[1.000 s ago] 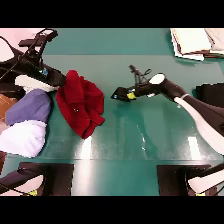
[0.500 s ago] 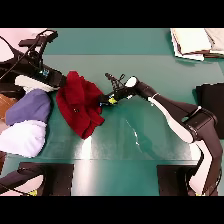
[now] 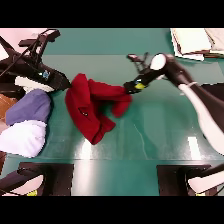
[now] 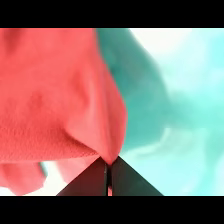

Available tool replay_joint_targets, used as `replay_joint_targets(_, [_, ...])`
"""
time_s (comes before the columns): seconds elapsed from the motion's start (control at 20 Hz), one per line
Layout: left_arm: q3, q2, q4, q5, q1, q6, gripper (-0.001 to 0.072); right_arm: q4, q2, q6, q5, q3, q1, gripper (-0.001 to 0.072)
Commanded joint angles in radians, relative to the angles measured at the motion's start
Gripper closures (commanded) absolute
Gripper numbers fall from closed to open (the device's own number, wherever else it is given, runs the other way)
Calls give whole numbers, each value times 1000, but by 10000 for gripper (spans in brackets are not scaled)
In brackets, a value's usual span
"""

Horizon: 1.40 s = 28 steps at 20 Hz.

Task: Fold the shirts.

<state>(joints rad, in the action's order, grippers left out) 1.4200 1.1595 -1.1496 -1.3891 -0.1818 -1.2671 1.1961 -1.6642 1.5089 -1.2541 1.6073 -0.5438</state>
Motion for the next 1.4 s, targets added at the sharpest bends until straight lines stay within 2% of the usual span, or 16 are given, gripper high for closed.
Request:
replay_joint_targets(0.0, [-63,-2,132,47,0,71,682,105,204,36,-31,-138,87,698])
replay_joint_targets(0.15, [-168,0,328,158,0,161,682,105,323,43,9,-225,93,697])
replay_joint_targets(0.2, [-197,5,348,181,0,176,682,105,351,62,15,-249,91,697])
replay_joint_targets(0.3, [-220,25,294,192,0,175,681,106,389,72,12,-287,91,697])
replay_joint_targets(0.35, [-220,34,241,193,0,174,655,106,404,72,13,-304,93,697])
replay_joint_targets(0.45, [-219,34,176,211,0,108,74,106,433,73,16,-343,93,697])
replay_joint_targets(0.5, [-220,34,177,209,0,86,65,106,445,74,16,-362,92,697])
replay_joint_targets(0.75, [-264,35,249,185,0,88,65,103,451,89,26,-407,92,697])
replay_joint_targets(1.0, [-402,35,266,310,-82,90,65,103,451,103,24,-446,92,697])
replay_joint_targets(1.35, [-409,36,142,367,-124,59,67,104,451,108,28,-449,92,697])
